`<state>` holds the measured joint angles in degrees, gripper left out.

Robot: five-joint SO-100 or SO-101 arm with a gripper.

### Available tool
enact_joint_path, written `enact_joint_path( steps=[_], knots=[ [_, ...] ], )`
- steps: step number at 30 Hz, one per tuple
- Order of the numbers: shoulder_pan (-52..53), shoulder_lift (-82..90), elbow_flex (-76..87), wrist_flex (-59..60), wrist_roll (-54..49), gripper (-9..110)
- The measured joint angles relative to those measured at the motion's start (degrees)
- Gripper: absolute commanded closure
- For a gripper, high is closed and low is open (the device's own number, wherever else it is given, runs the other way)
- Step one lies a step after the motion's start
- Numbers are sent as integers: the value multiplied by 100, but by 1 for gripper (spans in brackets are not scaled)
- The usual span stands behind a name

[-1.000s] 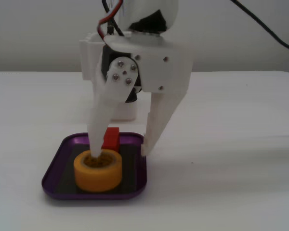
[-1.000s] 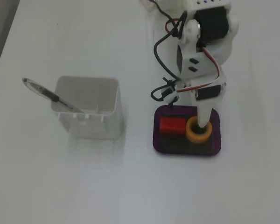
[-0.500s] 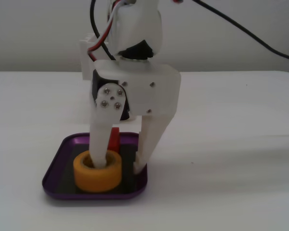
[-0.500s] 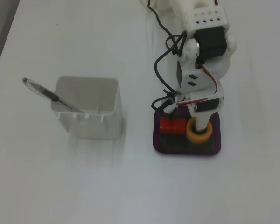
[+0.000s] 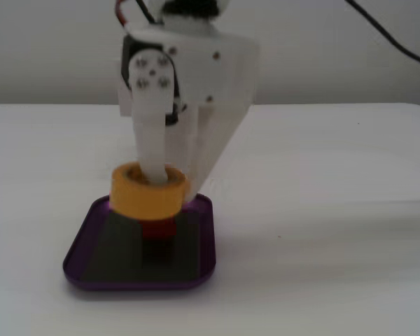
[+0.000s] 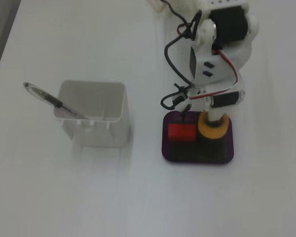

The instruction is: Remove the yellow tape from the box.

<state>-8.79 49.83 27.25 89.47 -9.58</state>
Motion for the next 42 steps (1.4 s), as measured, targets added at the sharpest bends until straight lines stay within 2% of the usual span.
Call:
enact_joint_path(
  steps=[3,6,16,22,31,35,42],
  knots=[
    [-9,9,-958,624,9,102],
    [0,97,-1151,756,167,102],
    [-9,1951,1784,782,246,102],
    [0,3507,4157,-176,246,102],
    [9,5265,8253,-2408,264,102],
    [9,5590,9185,-2997,264,102],
    [-9,5634,9800,-3604,264,102]
  ],
)
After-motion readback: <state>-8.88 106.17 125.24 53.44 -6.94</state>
